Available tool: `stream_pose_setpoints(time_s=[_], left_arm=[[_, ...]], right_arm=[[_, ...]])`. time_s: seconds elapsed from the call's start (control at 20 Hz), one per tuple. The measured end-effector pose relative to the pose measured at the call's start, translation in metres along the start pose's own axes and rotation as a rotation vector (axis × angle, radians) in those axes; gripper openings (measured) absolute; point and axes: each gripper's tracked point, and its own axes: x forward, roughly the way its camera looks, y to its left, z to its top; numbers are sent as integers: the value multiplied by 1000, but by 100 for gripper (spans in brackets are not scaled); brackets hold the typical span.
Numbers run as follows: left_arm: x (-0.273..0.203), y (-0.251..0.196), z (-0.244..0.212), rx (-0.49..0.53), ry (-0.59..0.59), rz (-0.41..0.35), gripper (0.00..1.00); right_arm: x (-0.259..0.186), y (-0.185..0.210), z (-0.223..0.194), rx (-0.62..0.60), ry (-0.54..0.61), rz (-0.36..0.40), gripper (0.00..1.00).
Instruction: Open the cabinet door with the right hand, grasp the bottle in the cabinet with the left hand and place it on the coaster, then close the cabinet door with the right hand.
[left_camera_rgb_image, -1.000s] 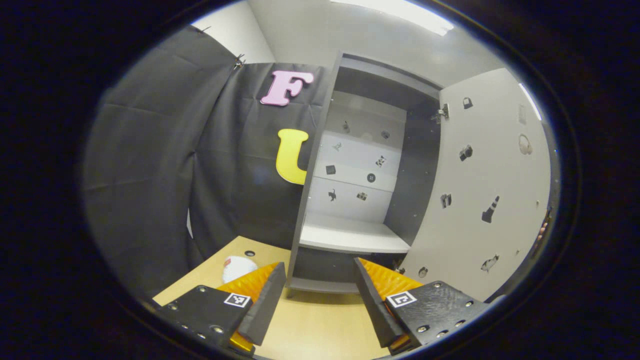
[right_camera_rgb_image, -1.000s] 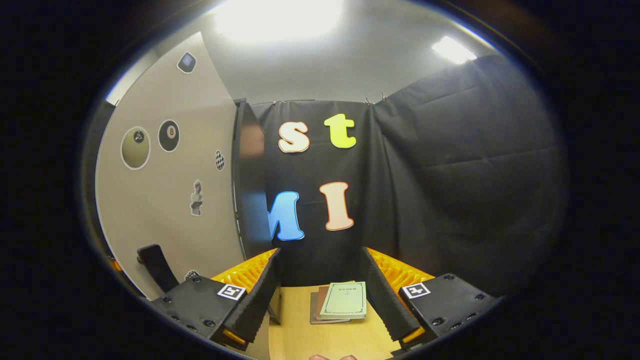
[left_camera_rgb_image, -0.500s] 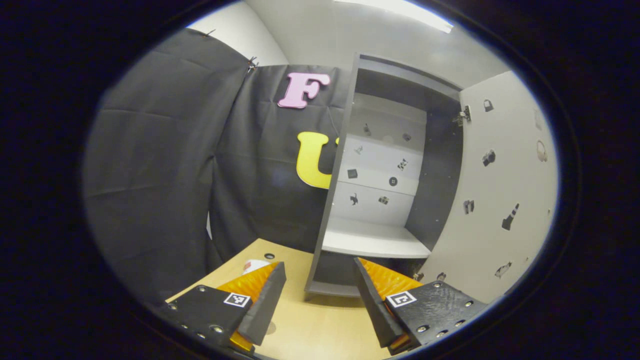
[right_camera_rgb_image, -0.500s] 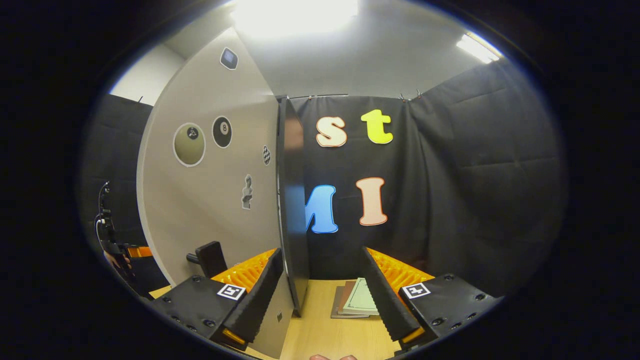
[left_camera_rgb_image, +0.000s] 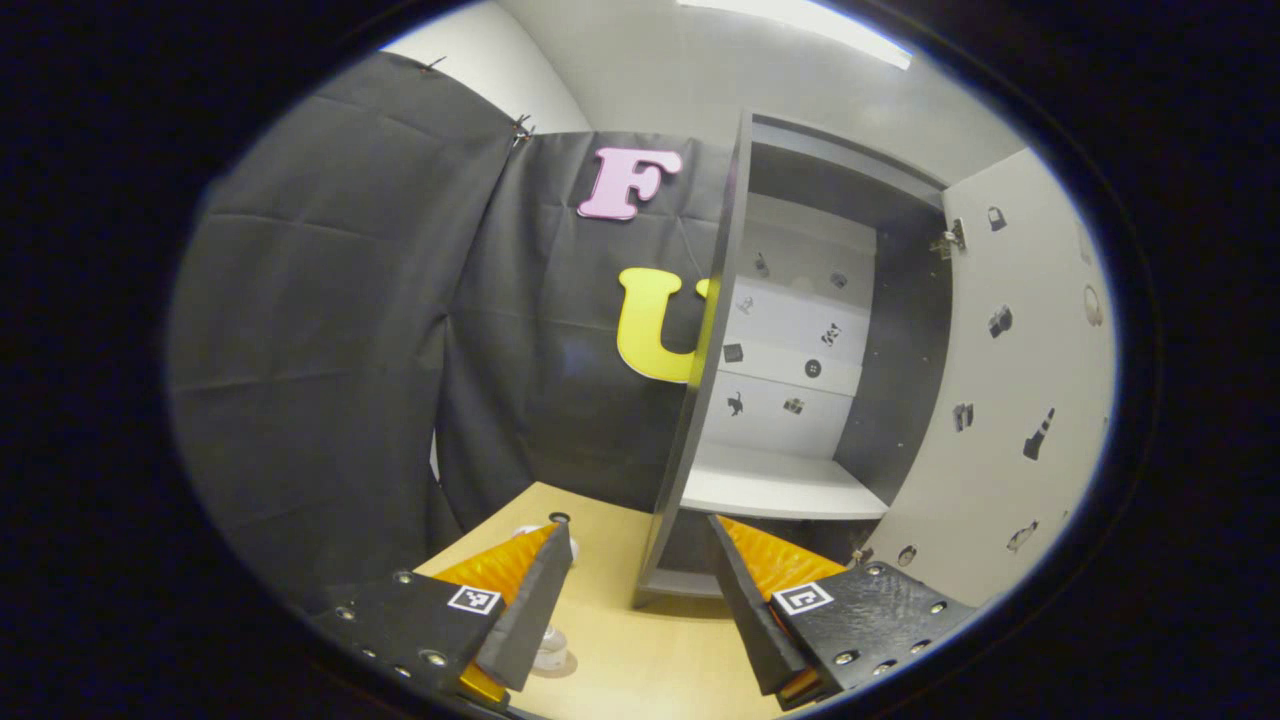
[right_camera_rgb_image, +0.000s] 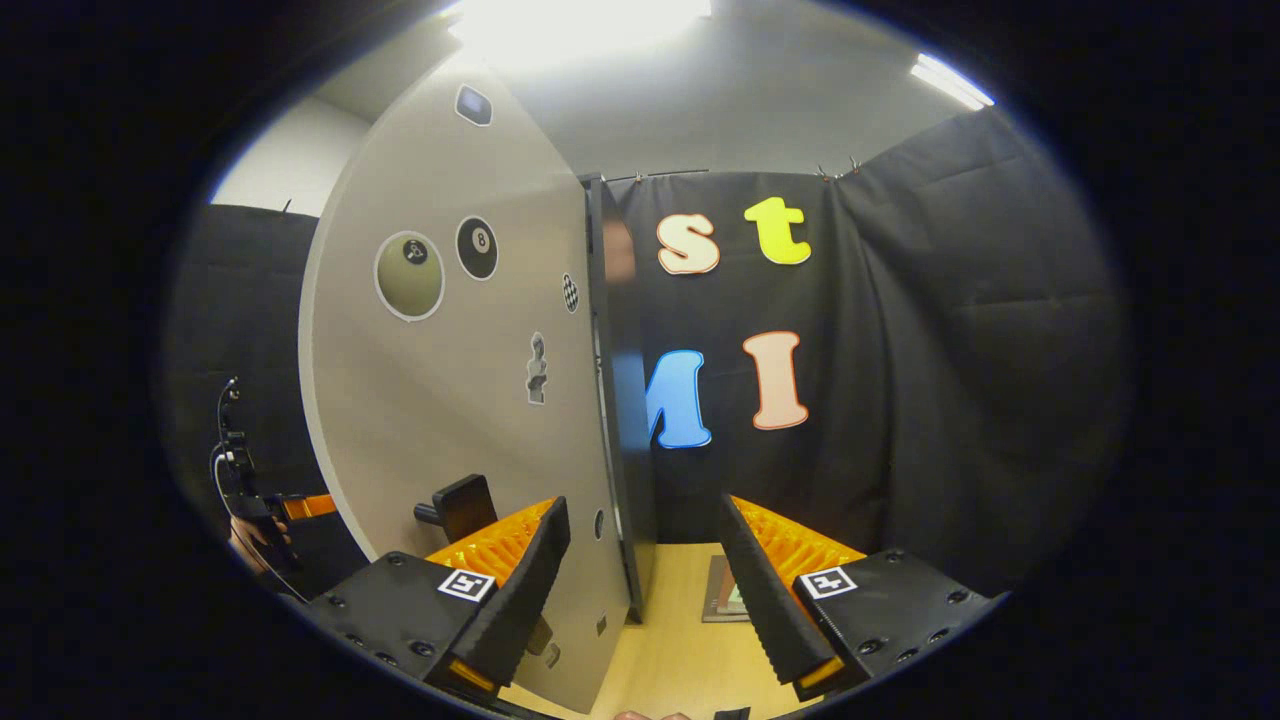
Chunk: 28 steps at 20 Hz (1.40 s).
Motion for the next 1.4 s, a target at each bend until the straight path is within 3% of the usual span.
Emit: stream_pose_setpoints(time_s=[0.35,1.0,1.25,1.4], left_arm=[[-5,43,3,16,-10,-3,83],[25,115,0,51,33,-47,83],[21,123,-6,11,44,-87,83],[20,124,-11,41,44,-91,82]], right_arm=[[13,76,-2,-57,5,86,96],[97,217,-31,91,49,240,96],[135,260,-37,79,45,253,97],[140,270,-41,76,66,259,96]])
